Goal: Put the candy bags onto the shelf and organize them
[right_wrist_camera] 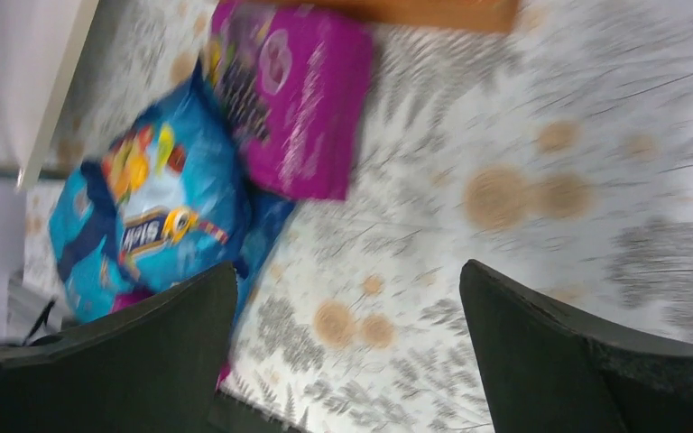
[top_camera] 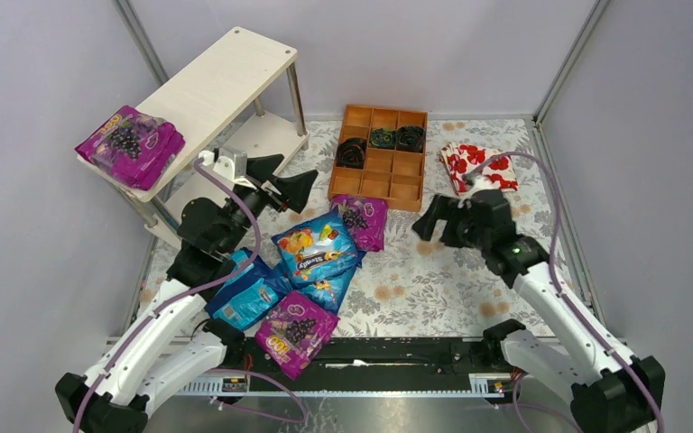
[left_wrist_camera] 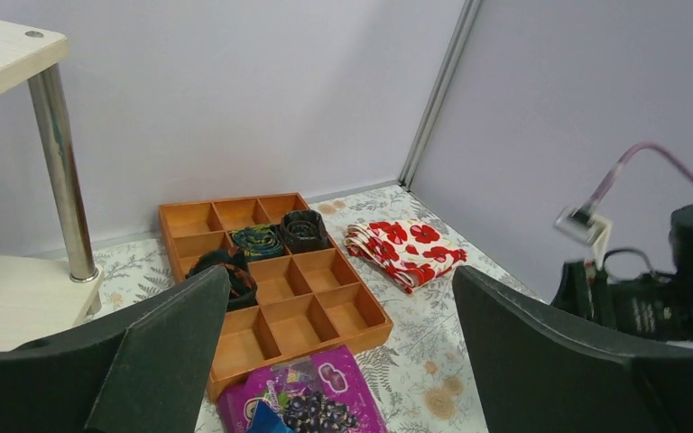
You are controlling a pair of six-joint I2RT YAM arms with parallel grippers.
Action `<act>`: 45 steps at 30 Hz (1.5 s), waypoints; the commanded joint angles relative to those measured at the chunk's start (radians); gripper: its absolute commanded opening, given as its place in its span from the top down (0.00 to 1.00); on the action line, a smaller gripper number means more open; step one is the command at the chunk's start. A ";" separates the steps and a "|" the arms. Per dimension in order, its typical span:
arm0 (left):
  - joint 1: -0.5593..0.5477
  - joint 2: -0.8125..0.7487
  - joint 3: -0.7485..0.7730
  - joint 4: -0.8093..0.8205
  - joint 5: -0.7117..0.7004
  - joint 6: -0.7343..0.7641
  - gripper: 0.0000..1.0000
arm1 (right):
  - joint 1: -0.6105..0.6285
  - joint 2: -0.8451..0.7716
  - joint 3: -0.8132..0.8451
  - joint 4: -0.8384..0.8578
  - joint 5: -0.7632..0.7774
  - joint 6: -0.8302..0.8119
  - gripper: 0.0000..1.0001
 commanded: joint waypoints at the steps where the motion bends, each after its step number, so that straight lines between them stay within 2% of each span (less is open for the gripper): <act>1: -0.008 -0.014 0.019 0.039 -0.010 0.012 0.01 | 0.206 0.037 -0.053 0.154 -0.005 0.126 0.00; 7: -0.010 -0.029 0.023 0.012 -0.093 0.015 0.01 | 0.495 0.166 -0.076 0.280 0.085 0.305 0.00; 16: -0.010 -0.030 0.039 -0.023 -0.167 0.017 0.01 | 0.902 0.466 0.042 0.304 0.184 0.604 0.00; 20: -0.010 -0.027 0.036 -0.026 -0.191 0.012 0.01 | 0.974 0.534 0.086 0.231 0.227 0.702 0.00; 24: -0.009 -0.022 0.038 -0.029 -0.194 0.002 0.01 | 0.998 0.593 0.057 0.337 0.181 0.788 0.00; 31: -0.011 -0.025 0.033 -0.029 -0.203 -0.008 0.01 | 0.999 0.690 0.107 0.368 0.225 0.827 0.01; 33: -0.012 -0.028 0.033 -0.029 -0.209 -0.008 0.01 | 0.997 0.707 0.125 0.365 0.262 0.828 0.10; 35: -0.012 -0.032 0.033 -0.029 -0.212 -0.010 0.01 | 0.994 0.710 0.122 0.381 0.273 0.829 0.35; 36: -0.012 -0.035 0.033 -0.029 -0.212 -0.010 0.01 | 0.993 0.708 0.119 0.390 0.273 0.827 0.44; 38: -0.013 -0.040 0.034 -0.031 -0.215 -0.010 0.01 | 0.991 0.689 0.115 0.387 0.284 0.812 0.51; 42: -0.013 -0.053 0.033 -0.033 -0.229 -0.003 0.01 | 0.991 0.596 0.095 0.379 0.359 0.751 0.73; 45: -0.013 -0.054 0.033 -0.034 -0.238 -0.002 0.01 | 0.991 0.552 0.058 0.450 0.381 0.699 0.97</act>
